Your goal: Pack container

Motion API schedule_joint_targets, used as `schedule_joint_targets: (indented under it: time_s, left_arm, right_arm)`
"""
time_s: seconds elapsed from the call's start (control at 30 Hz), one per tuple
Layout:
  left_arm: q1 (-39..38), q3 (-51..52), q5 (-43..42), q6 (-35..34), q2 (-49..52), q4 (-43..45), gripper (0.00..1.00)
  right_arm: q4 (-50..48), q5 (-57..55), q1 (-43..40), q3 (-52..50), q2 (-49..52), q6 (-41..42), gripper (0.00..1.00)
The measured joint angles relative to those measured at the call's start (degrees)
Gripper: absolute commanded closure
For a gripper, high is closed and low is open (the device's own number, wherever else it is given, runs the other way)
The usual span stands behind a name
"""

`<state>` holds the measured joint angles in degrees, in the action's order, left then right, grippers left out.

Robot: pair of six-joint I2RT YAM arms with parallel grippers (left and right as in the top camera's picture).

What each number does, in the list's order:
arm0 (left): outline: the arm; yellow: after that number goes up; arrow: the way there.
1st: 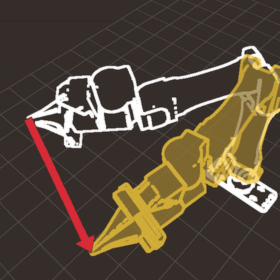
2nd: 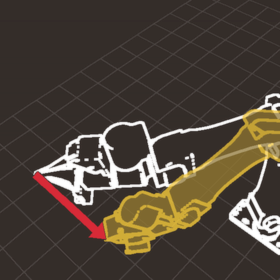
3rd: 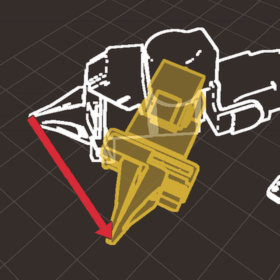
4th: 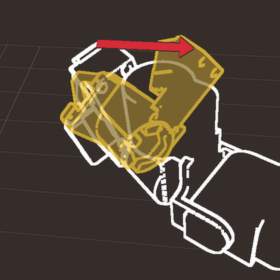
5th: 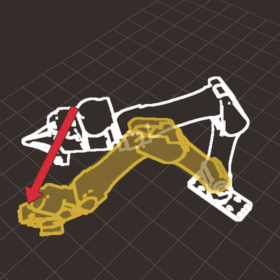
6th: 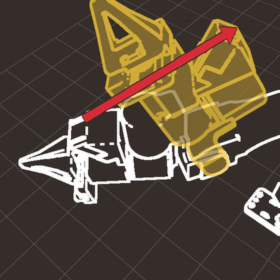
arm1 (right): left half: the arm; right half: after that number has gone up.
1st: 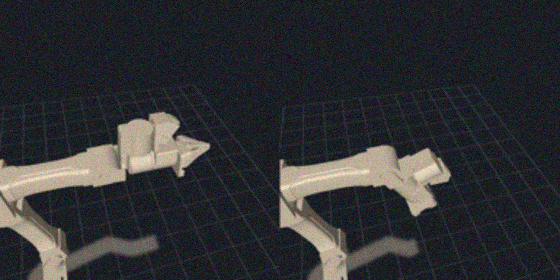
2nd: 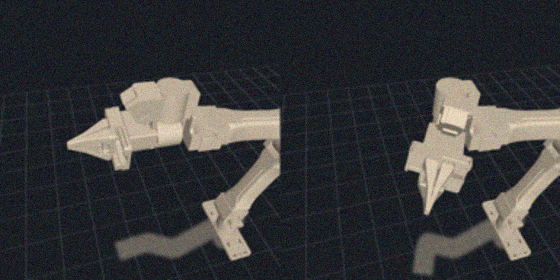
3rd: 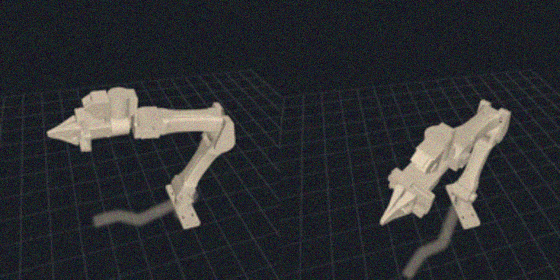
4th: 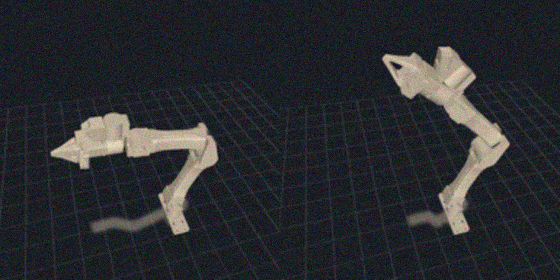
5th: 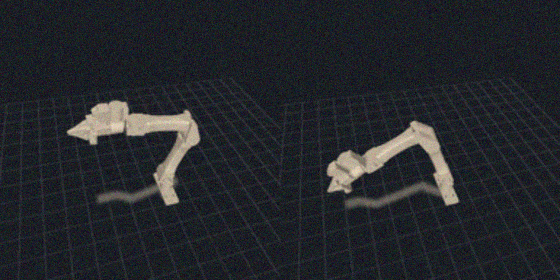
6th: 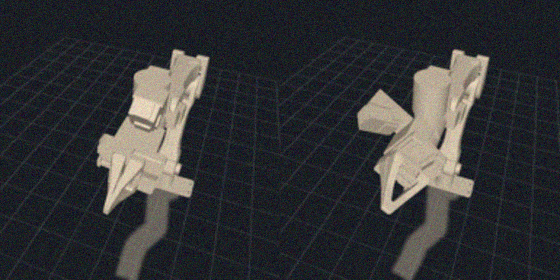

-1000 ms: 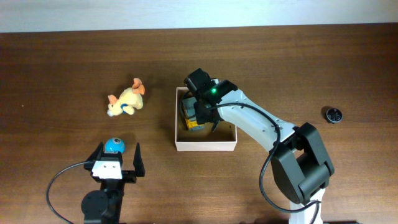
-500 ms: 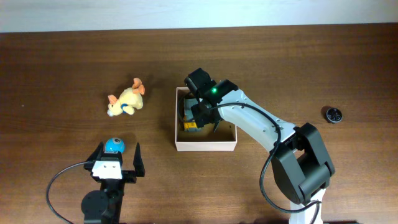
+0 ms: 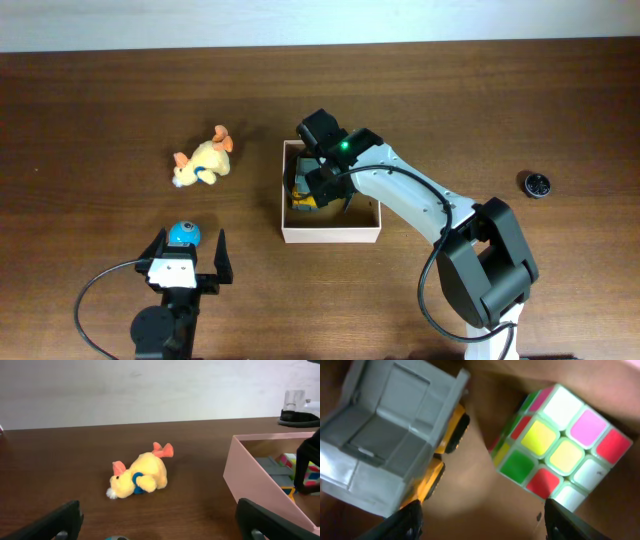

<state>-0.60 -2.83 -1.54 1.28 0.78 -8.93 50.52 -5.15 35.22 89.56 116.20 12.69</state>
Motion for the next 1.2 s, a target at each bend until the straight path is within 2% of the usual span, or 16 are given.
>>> schedule_joint_targets:
  time_s: [0.37, 0.6, 1.0, 1.2]
  left_arm:
    - [0.0, 0.0, 0.0, 0.0, 0.0, 0.0, 0.01]
    - [0.0, 0.0, 0.0, 0.0, 0.0, 0.0, 0.01]
    - [0.0, 0.0, 0.0, 0.0, 0.0, 0.0, 0.01]
    - [0.0, 0.0, 0.0, 0.0, 0.0, 0.0, 0.01]
  right_arm:
    - [1.8, 0.8, 0.0, 0.0, 0.0, -0.3, 0.27]
    - [5.5, 1.2, 0.0, 3.5, 0.0, -0.4, 0.22]
    - [4.9, 4.2, 0.2, 5.3, -0.2, -0.5, 0.2]
    - [5.3, 1.7, 0.3, 5.3, -0.2, -0.5, 0.2]
